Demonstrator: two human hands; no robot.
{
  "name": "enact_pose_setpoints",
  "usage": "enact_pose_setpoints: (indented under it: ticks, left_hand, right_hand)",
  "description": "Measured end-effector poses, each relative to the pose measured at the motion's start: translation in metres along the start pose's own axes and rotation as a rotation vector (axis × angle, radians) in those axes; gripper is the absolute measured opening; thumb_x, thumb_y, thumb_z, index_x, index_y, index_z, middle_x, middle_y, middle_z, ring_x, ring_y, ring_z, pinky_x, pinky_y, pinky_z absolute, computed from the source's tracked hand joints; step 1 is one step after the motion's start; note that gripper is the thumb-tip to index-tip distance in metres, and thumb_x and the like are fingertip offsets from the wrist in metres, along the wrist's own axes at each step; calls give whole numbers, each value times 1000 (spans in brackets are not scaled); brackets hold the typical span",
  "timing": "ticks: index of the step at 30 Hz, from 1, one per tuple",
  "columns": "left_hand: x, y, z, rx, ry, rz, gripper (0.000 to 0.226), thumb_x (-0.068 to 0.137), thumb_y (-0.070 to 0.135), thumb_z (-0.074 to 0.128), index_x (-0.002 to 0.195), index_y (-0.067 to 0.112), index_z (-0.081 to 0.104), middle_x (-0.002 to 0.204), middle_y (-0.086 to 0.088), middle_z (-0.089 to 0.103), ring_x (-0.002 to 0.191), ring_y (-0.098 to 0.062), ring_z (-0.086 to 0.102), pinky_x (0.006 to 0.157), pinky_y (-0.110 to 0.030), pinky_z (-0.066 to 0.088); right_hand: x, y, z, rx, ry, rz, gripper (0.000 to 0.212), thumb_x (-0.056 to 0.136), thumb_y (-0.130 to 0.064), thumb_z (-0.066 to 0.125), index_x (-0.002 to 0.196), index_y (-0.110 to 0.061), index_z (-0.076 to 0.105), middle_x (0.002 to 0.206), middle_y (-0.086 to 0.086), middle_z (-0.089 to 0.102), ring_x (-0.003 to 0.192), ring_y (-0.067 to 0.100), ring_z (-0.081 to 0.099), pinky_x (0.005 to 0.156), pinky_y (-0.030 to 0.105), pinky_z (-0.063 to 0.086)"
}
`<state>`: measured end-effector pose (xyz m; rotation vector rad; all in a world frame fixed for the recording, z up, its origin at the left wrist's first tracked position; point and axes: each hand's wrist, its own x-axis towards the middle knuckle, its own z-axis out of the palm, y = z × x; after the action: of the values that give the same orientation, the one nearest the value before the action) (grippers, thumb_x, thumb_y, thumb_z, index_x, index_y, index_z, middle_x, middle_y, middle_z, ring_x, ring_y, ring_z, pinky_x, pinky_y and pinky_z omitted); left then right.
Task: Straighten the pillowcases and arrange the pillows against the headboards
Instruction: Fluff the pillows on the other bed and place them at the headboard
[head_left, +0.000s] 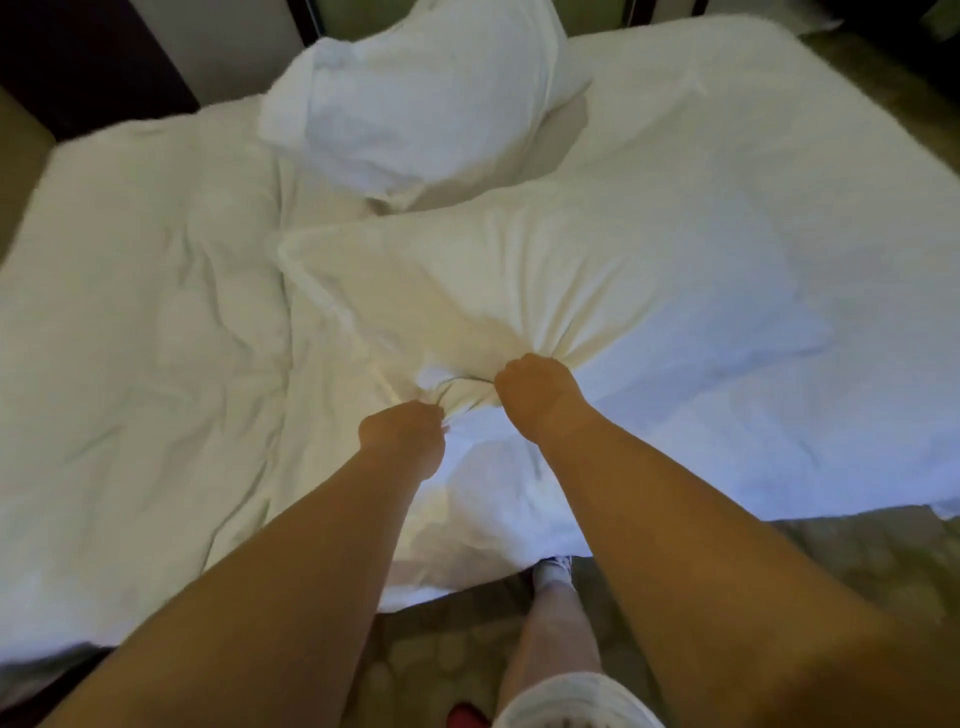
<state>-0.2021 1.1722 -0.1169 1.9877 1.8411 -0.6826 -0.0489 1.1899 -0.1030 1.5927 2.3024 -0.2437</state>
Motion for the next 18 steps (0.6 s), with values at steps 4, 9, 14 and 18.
enact_pose_setpoints:
  ticks: [4,9,14,18]
  left_hand:
    - [-76,-83,54,19,-21,-76,39,103,33,35,141,26,42,144,3,44,132,-18,46,107,-39,39]
    - [-150,-150,87,-62,-50,-300,39,100,22,39,138,24,45,141,0,46,130,-22,46,105,-39,38]
    - [-176,-172,64,-137,96,-464,31,95,17,39,123,18,53,121,-3,55,110,-24,57,85,-35,44]
    - [-174,-141,41,-163,137,-380,32,95,18,40,126,17,48,126,-6,51,116,-26,54,89,-38,44]
  right_hand:
    - [-39,-108,14,62,20,-126,28,91,-2,52,117,-9,62,123,8,60,116,27,55,94,37,46]
    - [-79,-195,19,34,85,-309,25,90,1,50,110,-7,63,116,13,61,108,31,58,88,38,45]
    - [-97,-208,10,54,121,-252,27,89,1,47,113,-7,57,118,13,57,111,30,54,89,37,42]
    - [-108,-173,-5,91,103,-111,28,91,-3,47,117,-9,54,121,12,54,113,29,51,93,36,40]
